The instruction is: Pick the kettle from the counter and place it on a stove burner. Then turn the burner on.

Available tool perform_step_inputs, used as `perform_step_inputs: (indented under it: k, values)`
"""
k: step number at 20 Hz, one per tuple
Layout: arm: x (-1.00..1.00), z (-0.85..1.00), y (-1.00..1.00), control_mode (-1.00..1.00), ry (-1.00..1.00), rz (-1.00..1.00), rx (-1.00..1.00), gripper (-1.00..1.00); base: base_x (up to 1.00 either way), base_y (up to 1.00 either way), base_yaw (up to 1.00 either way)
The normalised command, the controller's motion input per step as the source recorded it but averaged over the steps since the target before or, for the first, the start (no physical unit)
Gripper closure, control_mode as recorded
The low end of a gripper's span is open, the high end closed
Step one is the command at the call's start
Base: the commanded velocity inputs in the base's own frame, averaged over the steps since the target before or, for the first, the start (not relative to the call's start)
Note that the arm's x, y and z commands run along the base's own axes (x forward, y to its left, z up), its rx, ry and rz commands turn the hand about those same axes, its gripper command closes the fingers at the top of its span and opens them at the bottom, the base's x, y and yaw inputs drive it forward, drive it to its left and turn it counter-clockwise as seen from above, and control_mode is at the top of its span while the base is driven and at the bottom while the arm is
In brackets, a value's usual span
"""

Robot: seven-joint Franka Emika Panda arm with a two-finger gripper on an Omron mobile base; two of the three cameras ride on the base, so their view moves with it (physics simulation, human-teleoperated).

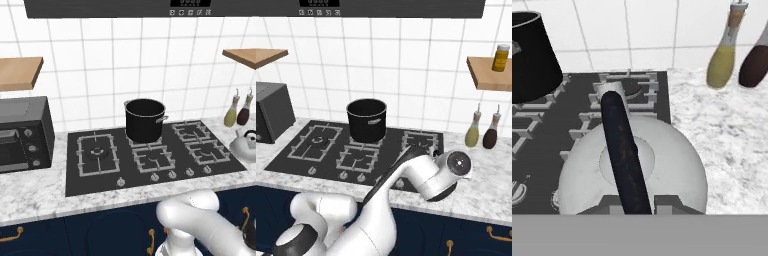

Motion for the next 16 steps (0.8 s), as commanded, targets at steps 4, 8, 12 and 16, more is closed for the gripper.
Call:
perform_step_inputs:
  k: [4, 8, 12, 16]
  values:
    - [0.00, 0.00, 0.77, -1.00, 0.00, 0.01, -0.11, 1.00, 0.00, 0.00, 0.00]
    - [0.00, 0.07, 0.73, -1.00, 0.00, 0.00, -0.06, 1.00, 0.00, 0.00, 0.00]
    - [0.00, 0.18, 0.74, -1.00, 0.00, 0.00, -0.03, 1.00, 0.00, 0.00, 0.00]
    - [0.00, 0.25, 0.76, -1.00, 0.05, 0.03, 0.00, 1.00, 0.00, 0.00, 0.00]
